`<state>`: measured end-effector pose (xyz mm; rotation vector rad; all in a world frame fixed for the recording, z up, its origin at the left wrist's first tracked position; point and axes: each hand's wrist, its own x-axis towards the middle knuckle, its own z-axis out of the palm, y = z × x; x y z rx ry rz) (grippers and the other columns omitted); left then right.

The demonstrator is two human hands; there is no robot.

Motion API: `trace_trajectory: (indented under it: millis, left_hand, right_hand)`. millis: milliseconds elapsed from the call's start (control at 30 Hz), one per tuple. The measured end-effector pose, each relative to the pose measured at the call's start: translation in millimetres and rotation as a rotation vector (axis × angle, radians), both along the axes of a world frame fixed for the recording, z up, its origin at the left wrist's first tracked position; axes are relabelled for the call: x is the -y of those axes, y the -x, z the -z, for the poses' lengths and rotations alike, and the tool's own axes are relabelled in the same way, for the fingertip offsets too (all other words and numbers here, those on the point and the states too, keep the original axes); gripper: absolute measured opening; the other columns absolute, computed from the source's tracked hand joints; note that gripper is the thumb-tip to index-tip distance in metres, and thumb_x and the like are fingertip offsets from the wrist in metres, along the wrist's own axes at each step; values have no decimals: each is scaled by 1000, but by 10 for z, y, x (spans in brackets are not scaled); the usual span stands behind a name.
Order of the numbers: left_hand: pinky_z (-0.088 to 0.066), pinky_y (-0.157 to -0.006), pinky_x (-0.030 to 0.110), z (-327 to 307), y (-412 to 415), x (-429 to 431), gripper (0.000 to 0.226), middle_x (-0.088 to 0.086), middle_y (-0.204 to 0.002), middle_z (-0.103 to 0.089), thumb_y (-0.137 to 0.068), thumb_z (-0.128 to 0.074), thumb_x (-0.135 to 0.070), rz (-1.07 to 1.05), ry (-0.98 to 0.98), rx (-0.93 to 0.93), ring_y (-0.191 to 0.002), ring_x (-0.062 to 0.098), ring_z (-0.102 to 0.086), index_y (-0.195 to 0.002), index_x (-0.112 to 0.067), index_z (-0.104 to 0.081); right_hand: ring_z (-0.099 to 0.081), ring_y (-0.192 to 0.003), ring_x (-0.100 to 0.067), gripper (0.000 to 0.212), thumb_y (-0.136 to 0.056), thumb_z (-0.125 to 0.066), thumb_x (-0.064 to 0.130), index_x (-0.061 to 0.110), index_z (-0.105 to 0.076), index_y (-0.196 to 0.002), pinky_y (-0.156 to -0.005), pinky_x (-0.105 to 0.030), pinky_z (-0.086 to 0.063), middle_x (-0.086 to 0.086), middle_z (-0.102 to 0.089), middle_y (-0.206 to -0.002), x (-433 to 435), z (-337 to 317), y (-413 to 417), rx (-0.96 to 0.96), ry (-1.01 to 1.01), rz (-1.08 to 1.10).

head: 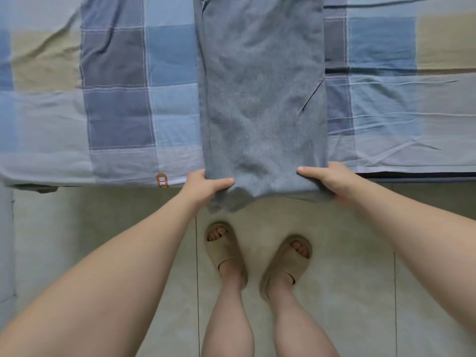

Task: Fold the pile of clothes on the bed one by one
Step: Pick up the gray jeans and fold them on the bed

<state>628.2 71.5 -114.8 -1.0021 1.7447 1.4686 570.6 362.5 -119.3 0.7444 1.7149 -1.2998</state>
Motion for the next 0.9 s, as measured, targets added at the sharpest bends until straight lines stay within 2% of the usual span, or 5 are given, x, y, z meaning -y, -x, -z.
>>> trace_trajectory:
  millis: [133, 400, 667, 767, 900]
  left_hand:
    - [-57, -66, 26, -277, -308, -50, 33, 10, -111, -75, -83, -80, -10, -30, -129, 127, -91, 22, -74, -115, -8, -71]
    - [-61, -84, 44, -1436, -587, -182, 16, 3, -101, -75, -92, -67, -16, -172, -34, 149, -90, 25, -73, -107, -22, -67]
    - [-59, -64, 34, -2884, -703, -77, 22, 4, -89, -62, -97, -66, -32, -143, -69, 190, -74, 20, -60, -107, -13, -60]
    - [-60, -72, 36, -3241, -808, -41, 28, 3, -93, -58, -94, -71, -36, -152, -87, 207, -80, 20, -60, -104, -13, -57]
    - [-57, -56, 32, -3525, -1086, -48, 40, 8, -96, -62, -91, -75, -35, -166, -110, 214, -75, 21, -61, -115, -7, -60]
  right_hand:
    - [-73, -94, -25, 23, -85, -74, 12, 10, -72, -108, -93, -40, -56, -9, -77, -105, -52, -336, -254, 84, 89, -16]
    - [-71, -98, -23, 26, -83, -79, 8, 16, -70, -106, -92, -35, -54, -6, -74, -108, 46, -1654, -579, 26, -13, 13]
    - [-70, -80, -20, 30, -87, -76, 17, 11, -69, -116, -78, -36, -56, -4, -75, -95, 183, -3068, -1077, 96, 12, 335]
    - [-70, -60, -13, 16, -89, -73, 14, 12, -67, -104, -55, -25, -57, 1, -75, -73, 250, -3445, -1204, 78, 52, 456]
    - [-69, -52, -11, 11, -90, -71, 11, 13, -66, -100, -45, -22, -54, 1, -74, -67, 253, -3796, -1466, 74, 106, 553]
